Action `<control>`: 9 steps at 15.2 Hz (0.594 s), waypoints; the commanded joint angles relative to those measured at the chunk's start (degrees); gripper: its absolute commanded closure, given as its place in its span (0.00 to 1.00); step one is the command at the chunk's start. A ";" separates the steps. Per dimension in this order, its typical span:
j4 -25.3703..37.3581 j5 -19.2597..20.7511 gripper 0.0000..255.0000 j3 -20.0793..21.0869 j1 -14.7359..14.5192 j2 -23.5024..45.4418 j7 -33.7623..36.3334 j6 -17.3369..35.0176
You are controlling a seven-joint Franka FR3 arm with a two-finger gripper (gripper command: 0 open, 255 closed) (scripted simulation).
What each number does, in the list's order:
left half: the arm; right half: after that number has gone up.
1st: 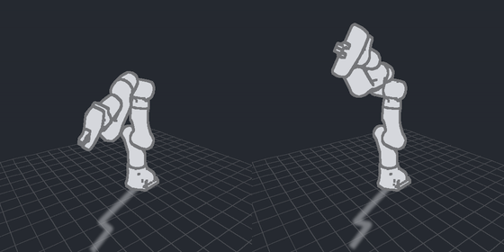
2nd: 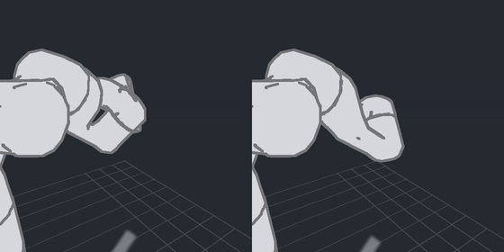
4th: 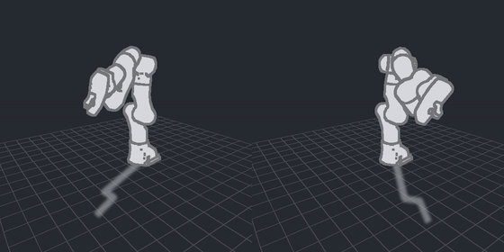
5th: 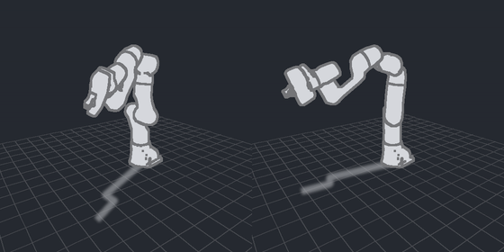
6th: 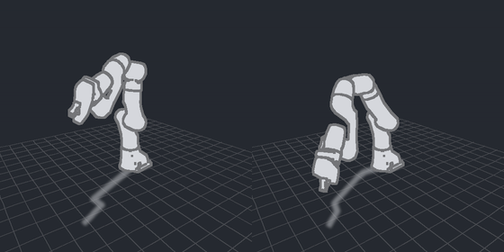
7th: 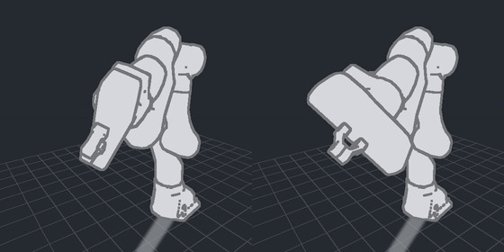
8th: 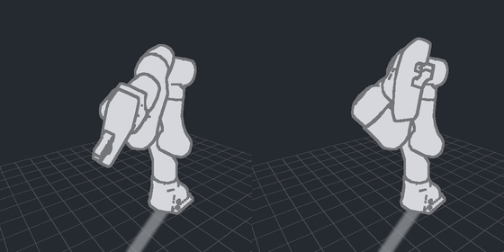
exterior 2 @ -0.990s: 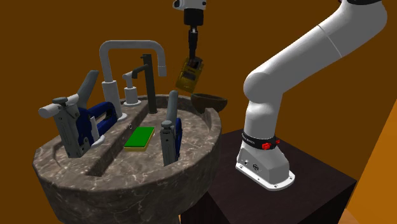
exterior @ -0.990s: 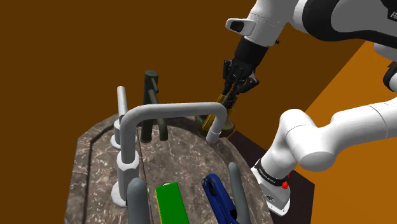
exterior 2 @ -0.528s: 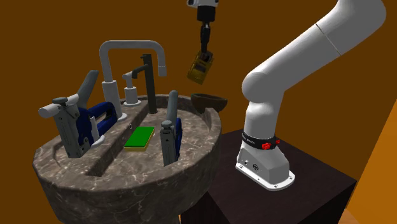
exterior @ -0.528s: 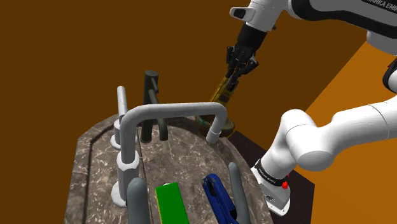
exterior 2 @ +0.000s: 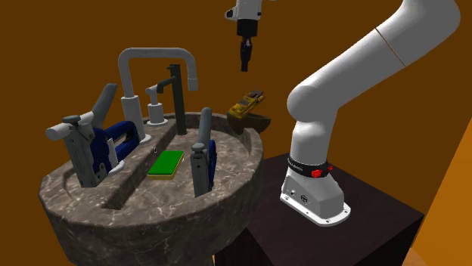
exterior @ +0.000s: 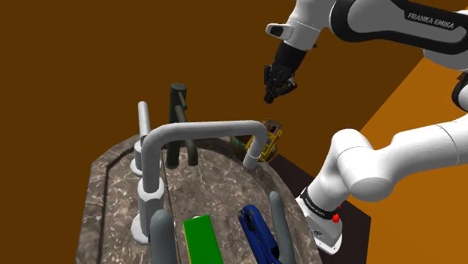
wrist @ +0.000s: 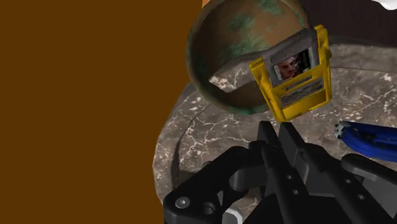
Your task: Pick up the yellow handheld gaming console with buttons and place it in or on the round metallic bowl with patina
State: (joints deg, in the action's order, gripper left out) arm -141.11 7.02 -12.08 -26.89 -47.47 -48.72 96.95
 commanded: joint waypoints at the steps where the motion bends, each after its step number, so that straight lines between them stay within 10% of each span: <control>1: -1.75 0.15 1.00 -0.11 0.10 -0.37 0.07 1.41; 2: -0.76 0.00 1.00 0.04 0.00 -0.12 0.13 0.64; 3: -0.76 0.00 0.00 0.04 0.00 -0.12 0.13 0.64; 9: -10.95 4.77 0.00 29.82 5.72 -7.72 33.88 0.00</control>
State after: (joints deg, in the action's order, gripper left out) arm -151.17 11.17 12.47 -22.13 -55.01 -21.37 97.48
